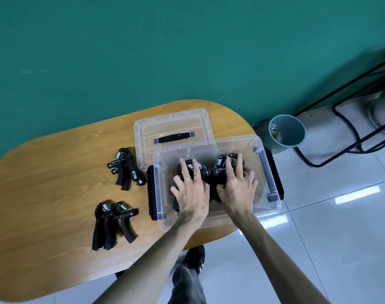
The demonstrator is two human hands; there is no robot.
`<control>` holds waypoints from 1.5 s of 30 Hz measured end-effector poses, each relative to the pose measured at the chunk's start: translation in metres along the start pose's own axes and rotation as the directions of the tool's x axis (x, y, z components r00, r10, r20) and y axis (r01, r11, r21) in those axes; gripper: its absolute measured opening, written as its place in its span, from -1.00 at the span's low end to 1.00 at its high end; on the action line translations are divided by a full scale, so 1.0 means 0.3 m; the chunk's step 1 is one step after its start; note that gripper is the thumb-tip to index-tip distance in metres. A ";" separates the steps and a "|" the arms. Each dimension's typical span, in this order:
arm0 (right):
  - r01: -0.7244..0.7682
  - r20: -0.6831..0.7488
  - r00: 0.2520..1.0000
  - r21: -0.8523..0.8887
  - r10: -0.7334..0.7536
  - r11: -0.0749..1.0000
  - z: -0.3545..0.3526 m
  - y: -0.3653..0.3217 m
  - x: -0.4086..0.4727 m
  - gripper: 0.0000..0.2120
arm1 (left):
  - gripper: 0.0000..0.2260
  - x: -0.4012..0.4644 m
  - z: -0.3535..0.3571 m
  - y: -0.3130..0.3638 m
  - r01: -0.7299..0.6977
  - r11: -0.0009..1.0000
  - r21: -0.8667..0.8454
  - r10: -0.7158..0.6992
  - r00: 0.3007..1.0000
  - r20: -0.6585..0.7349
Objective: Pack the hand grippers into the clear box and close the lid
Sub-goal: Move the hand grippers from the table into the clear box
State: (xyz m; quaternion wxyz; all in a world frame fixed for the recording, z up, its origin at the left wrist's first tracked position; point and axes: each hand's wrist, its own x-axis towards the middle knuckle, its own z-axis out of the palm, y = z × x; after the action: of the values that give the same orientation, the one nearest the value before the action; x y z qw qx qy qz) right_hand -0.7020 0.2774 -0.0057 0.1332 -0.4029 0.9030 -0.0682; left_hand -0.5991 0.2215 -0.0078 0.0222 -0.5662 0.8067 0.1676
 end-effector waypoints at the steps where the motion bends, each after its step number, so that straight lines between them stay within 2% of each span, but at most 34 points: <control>1: 0.007 0.021 1.000 -0.002 -0.007 1.000 0.004 0.001 0.015 -0.20 | -0.37 0.006 0.011 0.002 0.016 1.000 -0.002 -0.016 1.000 0.005; 4: 0.050 0.109 0.993 -0.023 -0.048 0.998 0.022 0.003 0.061 -0.23 | -0.38 0.028 0.047 0.003 0.081 0.997 -0.007 -0.081 0.996 0.045; 8: 0.075 0.155 0.985 -0.024 -0.070 0.997 0.054 0.007 0.089 -0.22 | -0.37 0.049 0.078 0.000 0.109 0.994 0.006 -0.109 0.993 0.053; 17: 0.133 0.137 0.982 -0.028 -0.128 0.991 0.104 0.033 0.116 -0.22 | -0.34 0.073 0.115 0.001 0.114 0.992 0.060 -0.115 0.993 0.020; 25: 0.156 0.126 0.981 -0.042 -0.150 0.987 0.124 0.039 0.122 -0.22 | -0.27 0.095 0.121 0.018 0.143 0.990 0.015 -0.143 0.989 0.046; 29: 0.158 0.146 0.978 -0.063 -0.147 0.986 0.126 0.036 0.124 -0.21 | -0.31 0.090 0.105 0.021 0.141 0.990 0.001 -0.141 0.989 0.053; 35: 0.163 0.208 0.967 -0.061 -0.147 0.985 0.112 0.025 0.128 -0.19 | -0.44 0.085 0.059 -0.018 0.064 0.998 0.012 -0.065 0.995 0.074; 39: 0.154 0.114 0.981 0.008 -0.154 0.988 0.087 0.025 0.122 -0.27 | -0.45 0.087 -0.015 -0.079 -0.018 1.000 0.022 0.017 0.998 0.059; 42: 0.137 0.045 0.989 0.031 -0.138 0.990 0.052 -0.003 0.105 -0.36 | -0.51 0.091 -0.072 -0.123 -0.113 0.993 0.035 0.114 0.993 -0.018; 45: 0.167 -0.014 0.986 0.029 -0.167 0.986 0.020 -0.051 0.081 -0.42 | -0.57 0.089 -0.133 -0.170 -0.149 0.988 0.028 0.151 0.983 -0.108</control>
State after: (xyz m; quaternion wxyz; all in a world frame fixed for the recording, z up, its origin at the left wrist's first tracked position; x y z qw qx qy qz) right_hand -0.7051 0.2490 -0.0124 0.1279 -0.4745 0.8657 -0.0952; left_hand -0.5554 0.1700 0.0113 -0.0291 -0.5118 0.8488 0.1295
